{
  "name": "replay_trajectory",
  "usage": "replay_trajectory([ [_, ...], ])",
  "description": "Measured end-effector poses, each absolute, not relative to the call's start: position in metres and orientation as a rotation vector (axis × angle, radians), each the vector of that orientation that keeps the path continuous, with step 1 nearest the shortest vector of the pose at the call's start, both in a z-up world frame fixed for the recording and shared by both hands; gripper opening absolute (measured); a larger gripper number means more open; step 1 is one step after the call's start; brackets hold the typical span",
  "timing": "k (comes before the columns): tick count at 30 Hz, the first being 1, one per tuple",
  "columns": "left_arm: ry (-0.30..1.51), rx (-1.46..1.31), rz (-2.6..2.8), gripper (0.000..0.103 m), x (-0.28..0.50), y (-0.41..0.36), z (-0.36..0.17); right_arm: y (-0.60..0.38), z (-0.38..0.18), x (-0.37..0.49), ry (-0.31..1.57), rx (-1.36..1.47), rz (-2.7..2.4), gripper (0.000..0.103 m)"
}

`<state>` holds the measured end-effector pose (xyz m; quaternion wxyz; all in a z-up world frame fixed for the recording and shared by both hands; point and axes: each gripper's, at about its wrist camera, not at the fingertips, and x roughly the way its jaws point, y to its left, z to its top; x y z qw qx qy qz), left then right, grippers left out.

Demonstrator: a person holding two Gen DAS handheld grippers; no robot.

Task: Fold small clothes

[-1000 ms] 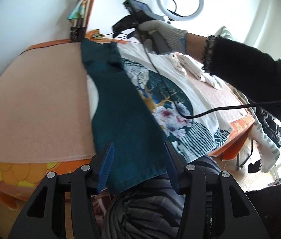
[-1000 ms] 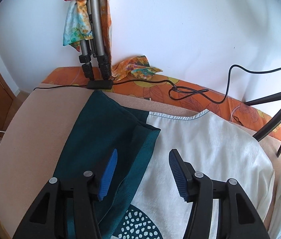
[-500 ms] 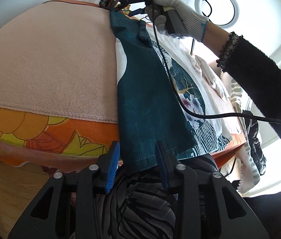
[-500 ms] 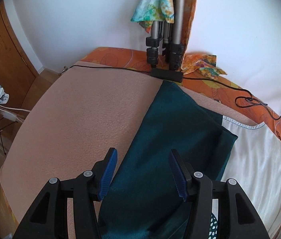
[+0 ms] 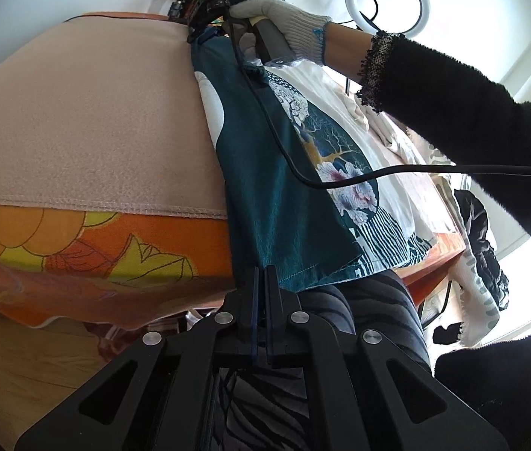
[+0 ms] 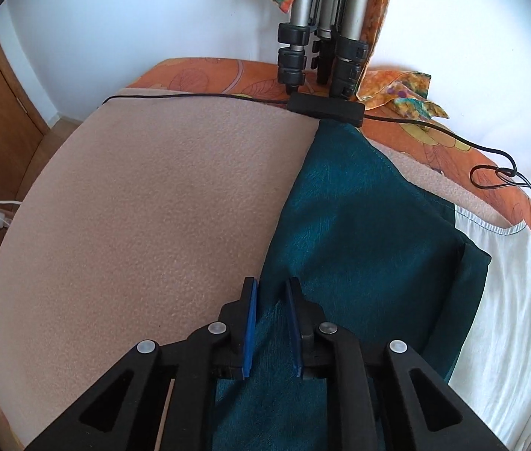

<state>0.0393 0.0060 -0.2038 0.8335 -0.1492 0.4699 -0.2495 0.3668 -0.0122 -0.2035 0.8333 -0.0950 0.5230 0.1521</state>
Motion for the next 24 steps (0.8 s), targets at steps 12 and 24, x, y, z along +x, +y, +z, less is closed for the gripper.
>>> replay_trajectory([
  [12,0.913,-0.287,-0.465,0.021,0.032,0.030,-0.175,-0.071,-0.126,0.310,0.964,-0.017,0.370,0.039],
  [24,0.690,-0.264,-0.422,0.023,0.022,0.045,-0.105,-0.190,-0.035,0.164,0.784,0.097,0.325,0.049],
])
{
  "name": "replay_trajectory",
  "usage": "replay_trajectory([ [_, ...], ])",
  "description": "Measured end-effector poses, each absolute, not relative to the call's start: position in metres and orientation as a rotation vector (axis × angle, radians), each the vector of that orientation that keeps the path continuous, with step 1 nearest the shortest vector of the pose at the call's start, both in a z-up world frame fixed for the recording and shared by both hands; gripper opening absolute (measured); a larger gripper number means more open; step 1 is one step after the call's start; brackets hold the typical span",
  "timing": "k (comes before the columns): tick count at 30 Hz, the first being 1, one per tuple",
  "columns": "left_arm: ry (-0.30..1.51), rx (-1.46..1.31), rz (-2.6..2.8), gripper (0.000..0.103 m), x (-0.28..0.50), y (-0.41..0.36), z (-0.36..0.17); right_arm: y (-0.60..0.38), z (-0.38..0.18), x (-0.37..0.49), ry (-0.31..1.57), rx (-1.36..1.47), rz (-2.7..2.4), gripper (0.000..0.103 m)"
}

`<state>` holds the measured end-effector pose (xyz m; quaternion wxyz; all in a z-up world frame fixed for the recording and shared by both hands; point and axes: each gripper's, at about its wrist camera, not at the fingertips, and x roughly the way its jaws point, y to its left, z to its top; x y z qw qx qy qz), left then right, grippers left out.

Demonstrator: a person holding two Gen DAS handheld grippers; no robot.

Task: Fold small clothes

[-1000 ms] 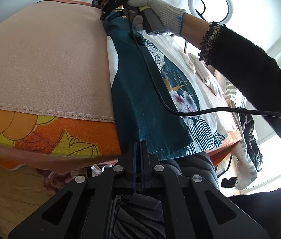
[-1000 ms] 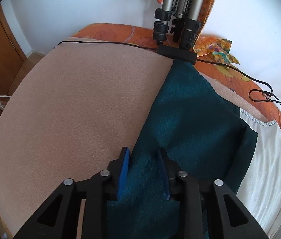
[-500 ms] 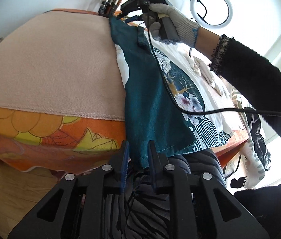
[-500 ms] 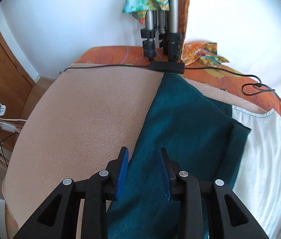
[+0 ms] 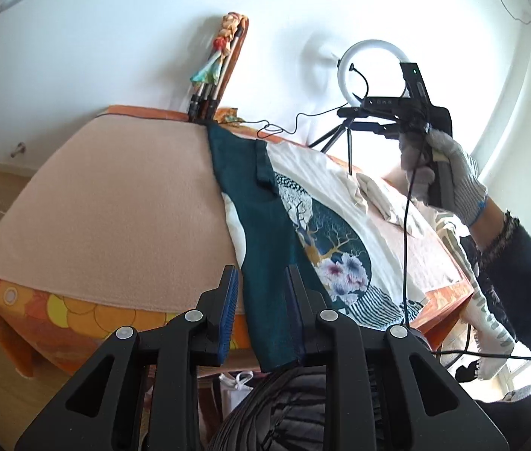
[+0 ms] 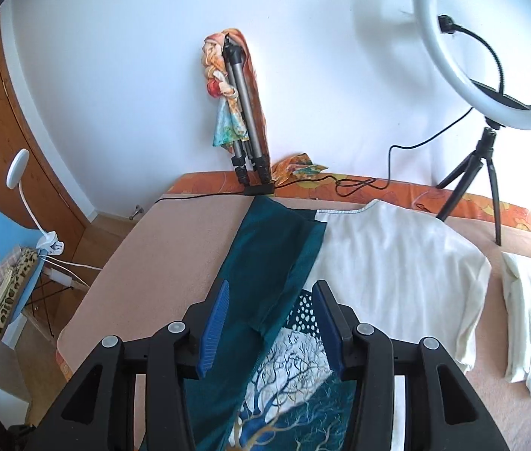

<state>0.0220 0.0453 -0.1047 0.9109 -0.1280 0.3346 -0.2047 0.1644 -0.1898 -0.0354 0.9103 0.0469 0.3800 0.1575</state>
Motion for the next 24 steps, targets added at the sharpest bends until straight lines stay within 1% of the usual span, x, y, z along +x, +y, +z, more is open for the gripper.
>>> replay_trajectory([
  [2,0.669,-0.241,-0.437,0.023,0.023,0.036,-0.091,-0.210,-0.029,0.143,0.766,0.112,0.310,0.050],
  [3,0.662,-0.228,-0.447,0.026,0.023,0.031,-0.085,-0.219,-0.026,0.134,0.760,0.117,0.302,0.050],
  [4,0.655,-0.218,-0.460,0.032,0.024,0.025,-0.079,-0.230,-0.024,0.124,0.753,0.121,0.295,0.050],
  [5,0.647,-0.210,-0.475,0.036,0.025,0.019,-0.073,-0.241,-0.021,0.114,0.748,0.125,0.286,0.050],
  [6,0.641,-0.203,-0.491,0.044,0.026,0.011,-0.067,-0.252,-0.020,0.105,0.745,0.128,0.275,0.050],
  [7,0.636,-0.193,-0.505,0.056,0.024,0.004,-0.062,-0.262,-0.019,0.098,0.743,0.132,0.263,0.050],
  [8,0.631,-0.179,-0.516,0.060,0.025,-0.005,-0.057,-0.273,-0.019,0.090,0.743,0.137,0.251,0.050],
  [11,0.615,-0.114,-0.577,0.061,0.023,-0.039,-0.045,-0.306,-0.019,0.070,0.739,0.156,0.211,0.050],
  [15,0.631,-0.048,-0.676,0.061,0.021,-0.089,-0.047,-0.350,-0.021,0.047,0.737,0.203,0.171,0.050],
  [17,0.646,-0.023,-0.724,0.061,0.019,-0.114,-0.052,-0.369,-0.024,0.038,0.737,0.221,0.158,0.051],
  [19,0.666,0.005,-0.778,0.061,0.017,-0.141,-0.061,-0.387,-0.025,0.029,0.733,0.237,0.144,0.053],
  [20,0.676,0.029,-0.804,0.061,0.015,-0.154,-0.066,-0.396,-0.026,0.026,0.732,0.241,0.139,0.056],
  [24,0.702,0.102,-0.896,0.061,0.009,-0.203,-0.086,-0.425,-0.031,0.022,0.731,0.270,0.117,0.057],
])
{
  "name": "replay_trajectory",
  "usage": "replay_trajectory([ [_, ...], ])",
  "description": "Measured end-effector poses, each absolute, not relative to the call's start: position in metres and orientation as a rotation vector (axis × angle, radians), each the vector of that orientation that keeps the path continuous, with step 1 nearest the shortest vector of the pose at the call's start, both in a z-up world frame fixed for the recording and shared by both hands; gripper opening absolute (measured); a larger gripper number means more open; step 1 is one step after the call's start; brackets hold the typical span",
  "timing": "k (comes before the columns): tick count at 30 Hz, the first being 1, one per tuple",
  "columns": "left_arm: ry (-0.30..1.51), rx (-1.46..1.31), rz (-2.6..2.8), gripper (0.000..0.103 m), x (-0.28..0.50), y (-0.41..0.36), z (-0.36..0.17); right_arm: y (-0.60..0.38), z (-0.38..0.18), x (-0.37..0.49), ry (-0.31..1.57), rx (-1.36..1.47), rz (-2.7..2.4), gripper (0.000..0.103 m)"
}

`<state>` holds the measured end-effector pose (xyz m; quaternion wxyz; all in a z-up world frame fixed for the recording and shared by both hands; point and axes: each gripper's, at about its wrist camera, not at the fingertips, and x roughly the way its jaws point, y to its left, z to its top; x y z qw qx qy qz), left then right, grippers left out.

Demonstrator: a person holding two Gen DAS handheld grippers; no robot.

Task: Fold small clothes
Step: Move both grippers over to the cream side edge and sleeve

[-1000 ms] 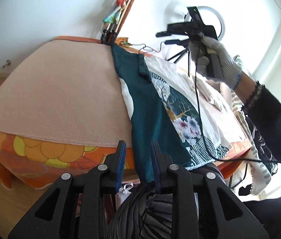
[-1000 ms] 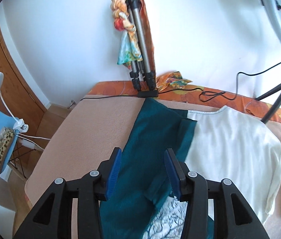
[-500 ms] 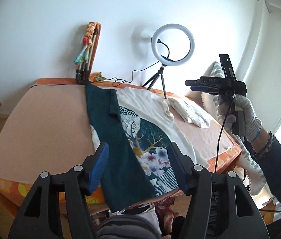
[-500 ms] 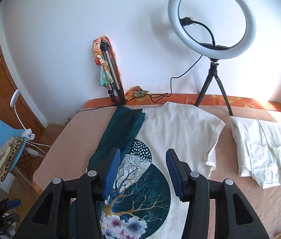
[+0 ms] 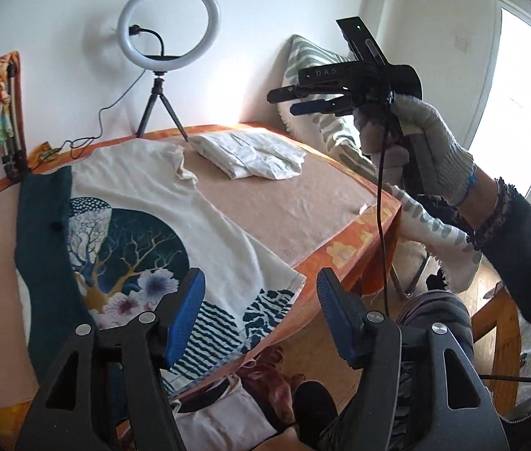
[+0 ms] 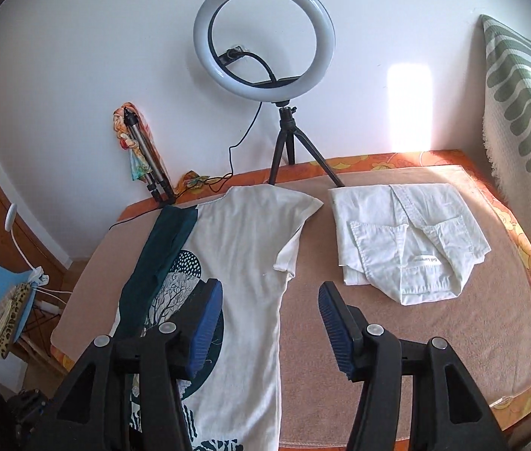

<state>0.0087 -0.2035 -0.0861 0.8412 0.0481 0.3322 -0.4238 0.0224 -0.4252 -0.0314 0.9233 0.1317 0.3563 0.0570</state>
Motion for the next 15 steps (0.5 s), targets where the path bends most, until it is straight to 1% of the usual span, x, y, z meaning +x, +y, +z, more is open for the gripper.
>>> replay_trajectory([
  [9,0.776,0.249,-0.973,0.061,0.019,-0.300,-0.145,-0.470,-0.054,0.058,0.755,0.358,0.142,0.060],
  [15,0.802,0.324,-0.939,0.061,0.029,-0.328,-0.177,-0.470,-0.081,0.109,0.806,0.368,0.217,0.060],
])
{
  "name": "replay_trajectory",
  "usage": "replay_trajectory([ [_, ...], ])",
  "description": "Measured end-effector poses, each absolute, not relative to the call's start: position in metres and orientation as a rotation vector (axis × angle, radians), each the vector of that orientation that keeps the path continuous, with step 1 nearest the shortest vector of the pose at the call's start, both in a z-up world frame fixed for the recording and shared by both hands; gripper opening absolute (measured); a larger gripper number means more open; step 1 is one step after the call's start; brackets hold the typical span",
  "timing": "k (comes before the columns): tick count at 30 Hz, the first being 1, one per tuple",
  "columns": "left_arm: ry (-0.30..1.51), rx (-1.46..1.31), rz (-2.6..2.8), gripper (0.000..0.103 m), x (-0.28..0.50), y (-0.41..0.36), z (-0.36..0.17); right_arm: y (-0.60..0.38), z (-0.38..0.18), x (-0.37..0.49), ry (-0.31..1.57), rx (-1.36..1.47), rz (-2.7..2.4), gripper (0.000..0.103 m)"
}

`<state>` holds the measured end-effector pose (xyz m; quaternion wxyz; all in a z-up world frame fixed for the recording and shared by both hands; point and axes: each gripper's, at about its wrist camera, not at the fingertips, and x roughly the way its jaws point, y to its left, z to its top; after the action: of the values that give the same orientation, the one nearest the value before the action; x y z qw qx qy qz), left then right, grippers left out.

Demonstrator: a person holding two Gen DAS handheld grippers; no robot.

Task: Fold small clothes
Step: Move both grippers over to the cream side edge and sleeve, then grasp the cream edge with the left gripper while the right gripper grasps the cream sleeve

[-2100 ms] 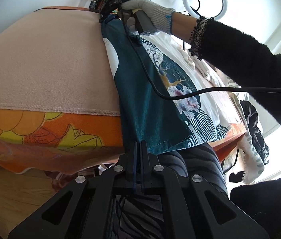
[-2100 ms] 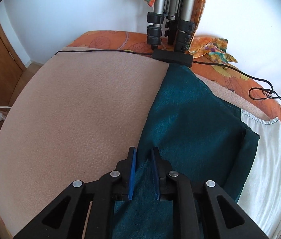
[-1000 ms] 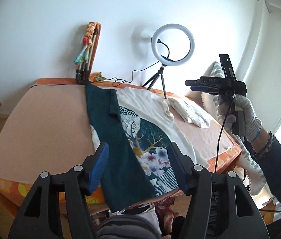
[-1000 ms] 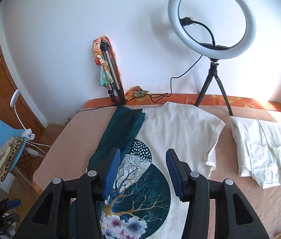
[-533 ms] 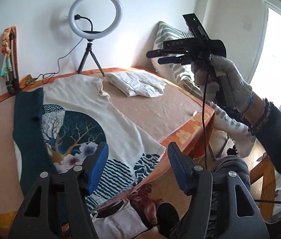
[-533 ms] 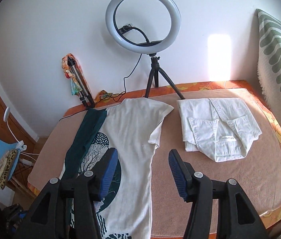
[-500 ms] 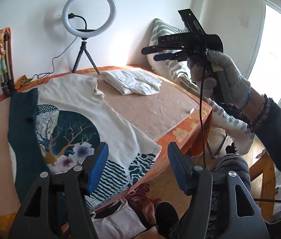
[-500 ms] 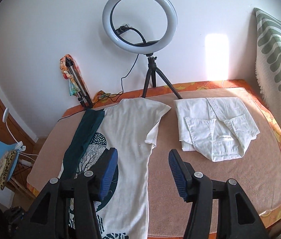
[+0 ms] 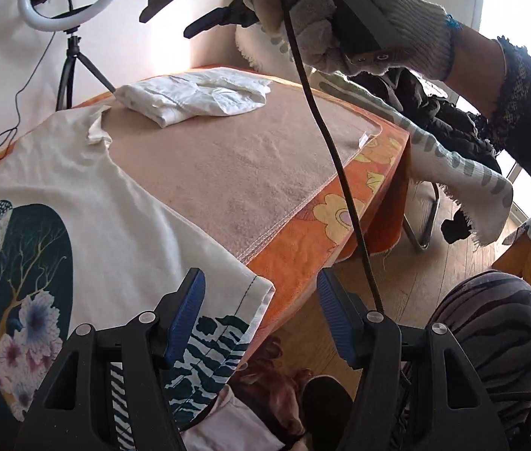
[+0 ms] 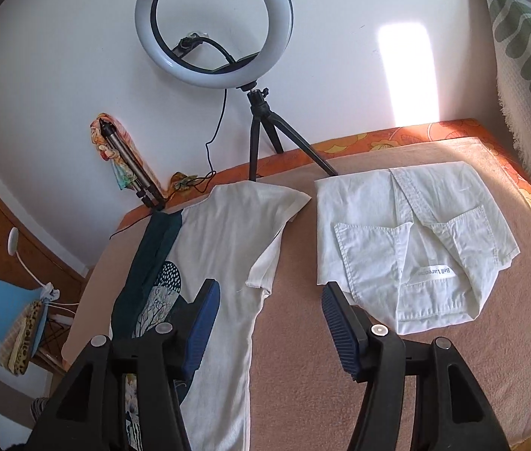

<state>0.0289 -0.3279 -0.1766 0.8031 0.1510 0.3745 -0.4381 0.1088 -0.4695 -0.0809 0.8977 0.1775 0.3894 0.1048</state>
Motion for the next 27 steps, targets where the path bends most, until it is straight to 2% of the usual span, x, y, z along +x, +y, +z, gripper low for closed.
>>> replay_trajectory([
  [5,0.836,0.337,-0.905,0.061,0.035,-0.335,-0.194,-0.456,-0.104,0.162,0.857,0.370,0.270,0.060],
  [8,0.811,0.349,-0.884,0.054,0.034,-0.337,-0.199,-0.446,-0.119,0.193,0.888,0.380,0.298,0.060],
  [11,0.783,0.358,-0.863,0.038,0.036,-0.336,-0.200,-0.433,-0.134,0.219,0.932,0.366,0.323,0.060],
  [13,0.776,0.342,-0.849,0.016,0.041,-0.332,-0.200,-0.428,-0.143,0.235,0.958,0.344,0.320,0.060],
  [16,0.805,0.253,-0.859,0.008,0.050,-0.320,-0.199,-0.424,-0.153,0.250,0.973,0.323,0.323,0.060],
  [21,0.840,0.092,-0.881,0.006,0.058,-0.300,-0.193,-0.423,-0.167,0.272,1.006,0.320,0.314,0.060],
  [27,0.872,0.024,-0.874,0.006,0.063,-0.282,-0.190,-0.421,-0.173,0.292,1.043,0.256,0.268,0.060],
])
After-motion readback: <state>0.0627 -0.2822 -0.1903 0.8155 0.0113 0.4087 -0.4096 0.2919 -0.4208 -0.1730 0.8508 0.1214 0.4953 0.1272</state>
